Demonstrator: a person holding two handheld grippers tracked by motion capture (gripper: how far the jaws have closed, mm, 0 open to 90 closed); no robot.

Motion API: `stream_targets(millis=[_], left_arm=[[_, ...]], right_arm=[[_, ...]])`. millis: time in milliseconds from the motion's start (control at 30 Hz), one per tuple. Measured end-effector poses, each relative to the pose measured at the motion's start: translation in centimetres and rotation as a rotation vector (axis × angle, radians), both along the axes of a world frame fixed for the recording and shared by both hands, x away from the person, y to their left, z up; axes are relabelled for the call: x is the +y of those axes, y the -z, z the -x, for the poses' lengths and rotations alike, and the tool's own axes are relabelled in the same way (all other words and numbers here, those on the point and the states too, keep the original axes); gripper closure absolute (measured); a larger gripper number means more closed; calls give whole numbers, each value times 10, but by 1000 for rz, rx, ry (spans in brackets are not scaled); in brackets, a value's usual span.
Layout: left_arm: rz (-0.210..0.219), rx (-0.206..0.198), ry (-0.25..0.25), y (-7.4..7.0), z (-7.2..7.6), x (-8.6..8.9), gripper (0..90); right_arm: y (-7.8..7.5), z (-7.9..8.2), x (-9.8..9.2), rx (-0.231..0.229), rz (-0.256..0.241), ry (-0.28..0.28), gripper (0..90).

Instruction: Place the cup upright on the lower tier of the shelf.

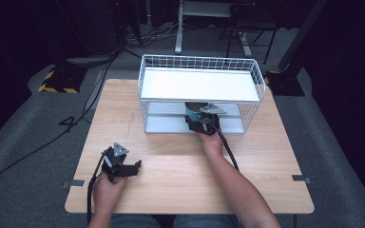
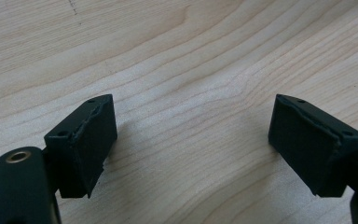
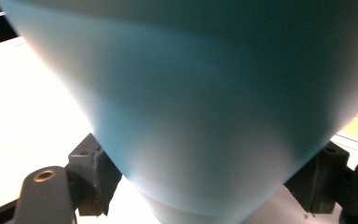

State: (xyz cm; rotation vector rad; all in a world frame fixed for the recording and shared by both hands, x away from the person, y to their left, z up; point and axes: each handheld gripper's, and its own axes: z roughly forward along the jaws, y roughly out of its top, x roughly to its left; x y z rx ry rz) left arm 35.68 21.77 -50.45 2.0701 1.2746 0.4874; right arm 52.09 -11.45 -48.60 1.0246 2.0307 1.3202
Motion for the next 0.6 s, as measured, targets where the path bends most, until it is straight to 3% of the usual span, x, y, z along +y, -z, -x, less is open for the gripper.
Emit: stream_targets(millis=[600], left_arm=[[-3, -3, 3, 0, 0, 0, 159]], right_arm=[[4, -12, -3, 41, 16, 47, 228]])
